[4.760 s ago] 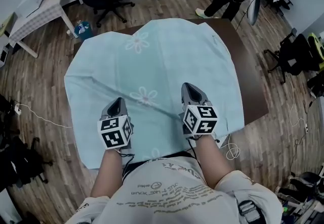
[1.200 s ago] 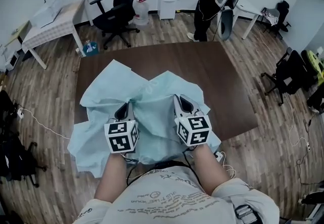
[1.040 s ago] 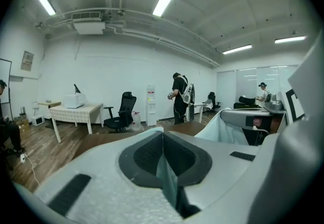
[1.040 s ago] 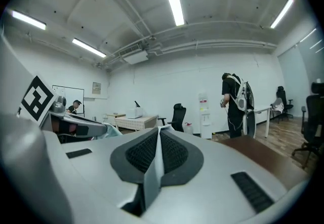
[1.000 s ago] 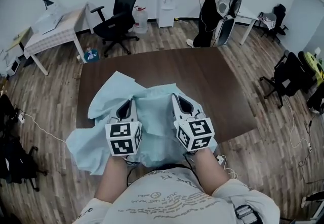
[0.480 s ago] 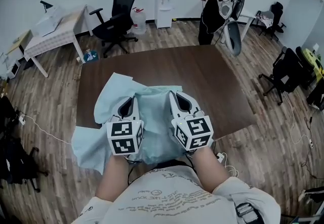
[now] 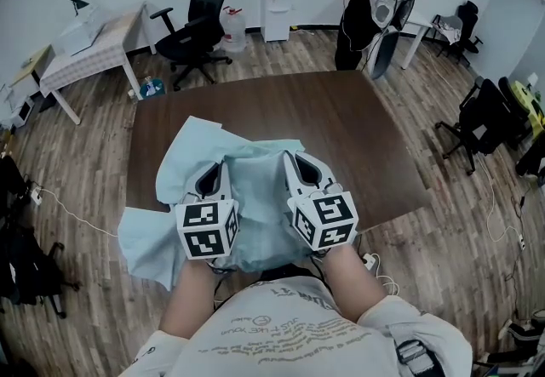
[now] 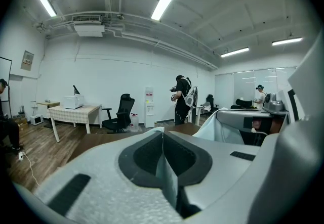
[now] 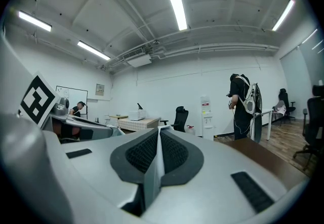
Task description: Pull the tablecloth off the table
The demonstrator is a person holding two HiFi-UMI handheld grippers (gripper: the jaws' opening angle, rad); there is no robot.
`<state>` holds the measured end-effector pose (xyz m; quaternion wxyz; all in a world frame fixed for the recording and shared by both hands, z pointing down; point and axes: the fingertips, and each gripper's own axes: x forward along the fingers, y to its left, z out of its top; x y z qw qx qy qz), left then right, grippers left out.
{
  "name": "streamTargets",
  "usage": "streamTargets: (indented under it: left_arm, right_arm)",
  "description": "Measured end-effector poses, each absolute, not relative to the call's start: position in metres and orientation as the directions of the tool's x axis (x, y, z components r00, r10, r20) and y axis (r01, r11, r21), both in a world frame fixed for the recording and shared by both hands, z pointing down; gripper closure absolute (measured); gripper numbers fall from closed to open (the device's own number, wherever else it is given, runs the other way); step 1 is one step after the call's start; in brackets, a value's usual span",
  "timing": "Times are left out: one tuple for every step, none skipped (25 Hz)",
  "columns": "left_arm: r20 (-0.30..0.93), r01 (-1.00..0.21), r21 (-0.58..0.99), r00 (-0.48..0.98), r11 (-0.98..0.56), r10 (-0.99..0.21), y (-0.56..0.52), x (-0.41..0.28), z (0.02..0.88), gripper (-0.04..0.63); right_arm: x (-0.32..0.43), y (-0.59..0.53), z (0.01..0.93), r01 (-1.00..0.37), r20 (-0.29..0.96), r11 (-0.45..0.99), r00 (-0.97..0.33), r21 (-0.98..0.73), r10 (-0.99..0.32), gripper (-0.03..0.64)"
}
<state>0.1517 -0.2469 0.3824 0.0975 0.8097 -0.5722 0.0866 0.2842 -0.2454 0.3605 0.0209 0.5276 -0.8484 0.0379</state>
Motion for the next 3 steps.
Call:
streamTargets:
  left_arm:
    - [0.253,-0.943,0.058,0.331,-0.327,-0.909,-0.2468,0.1516,0.3827,0.583]
    - [0.253,-0.943,0.057,0.332,-0.328,-0.909,-0.2467,0.1516,0.3828,0.583]
    - [0.253,-0.942,0.057,0.333,-0.33,-0.908,-0.2467,0.1516,0.3828,0.583]
  right_arm:
    - [0.2845,-0.2458,0.3607,-0.897,0.077,0.439,-0.441,-0.043,-0.894,0.603]
    - [0.2848,-0.2463,0.3606,-0.898,0.077,0.438,-0.44,-0.044,-0.895,0.603]
    - [0.2851,-0.2468,0.3604,-0.899,0.078,0.436,-0.438,-0.045,-0.895,0.603]
